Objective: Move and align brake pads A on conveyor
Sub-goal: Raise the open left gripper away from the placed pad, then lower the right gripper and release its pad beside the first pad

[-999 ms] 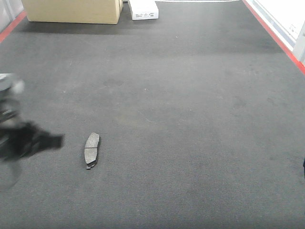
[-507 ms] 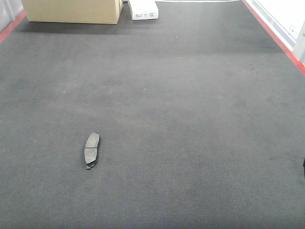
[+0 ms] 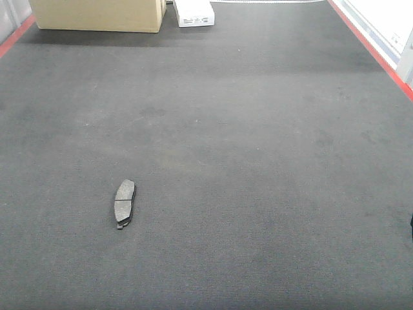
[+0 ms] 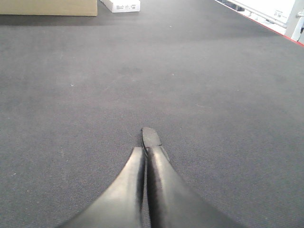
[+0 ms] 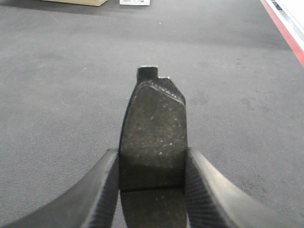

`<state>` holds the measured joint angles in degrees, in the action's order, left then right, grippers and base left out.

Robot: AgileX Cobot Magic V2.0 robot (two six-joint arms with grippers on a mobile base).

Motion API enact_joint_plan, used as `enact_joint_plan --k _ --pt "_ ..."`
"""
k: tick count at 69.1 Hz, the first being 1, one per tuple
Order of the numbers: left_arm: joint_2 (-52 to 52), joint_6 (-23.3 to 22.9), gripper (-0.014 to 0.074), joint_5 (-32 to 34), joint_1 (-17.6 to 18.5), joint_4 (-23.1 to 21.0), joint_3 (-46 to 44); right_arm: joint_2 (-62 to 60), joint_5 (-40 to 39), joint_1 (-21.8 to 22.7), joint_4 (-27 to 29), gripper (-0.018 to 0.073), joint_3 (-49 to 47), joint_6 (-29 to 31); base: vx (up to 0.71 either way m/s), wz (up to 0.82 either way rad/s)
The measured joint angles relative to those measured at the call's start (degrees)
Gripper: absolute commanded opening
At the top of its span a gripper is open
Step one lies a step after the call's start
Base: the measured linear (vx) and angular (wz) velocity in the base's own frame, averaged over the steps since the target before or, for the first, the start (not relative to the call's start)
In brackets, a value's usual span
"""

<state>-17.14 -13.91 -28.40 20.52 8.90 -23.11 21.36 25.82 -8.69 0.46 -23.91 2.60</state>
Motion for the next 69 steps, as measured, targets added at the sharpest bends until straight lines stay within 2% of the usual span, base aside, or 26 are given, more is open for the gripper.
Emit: enact_joint_plan --k 15,25,48,56,69 --pt "0.0 0.0 -0.0007 0.0 0.0 0.04 0.0 0.32 -1.53 0.0 0.0 0.0077 0.0 0.0 0.0 0.0" --pt "0.0 0.0 -0.0007 0.42 0.0 0.04 0.0 5.97 -3.93 0.0 0.12 0.0077 -0.21 -1.27 0.0 0.0" --pt "0.0 0.0 -0.0007 0.66 0.0 0.04 0.0 35.29 -6.27 0.0 0.58 0.008 -9.17 -3.97 0.0 0.0" --pt "0.0 0.0 -0.0006 0.71 0.0 0.04 0.0 45.2 -9.55 -0.06 3.53 0.008 -13.25 -4.09 0.0 0.0" --pt "0.0 0.0 -0.0007 0.71 0.0 0.04 0.0 60.87 -11.5 -4.14 6.89 0.008 -20.76 -4.09 0.0 0.0"
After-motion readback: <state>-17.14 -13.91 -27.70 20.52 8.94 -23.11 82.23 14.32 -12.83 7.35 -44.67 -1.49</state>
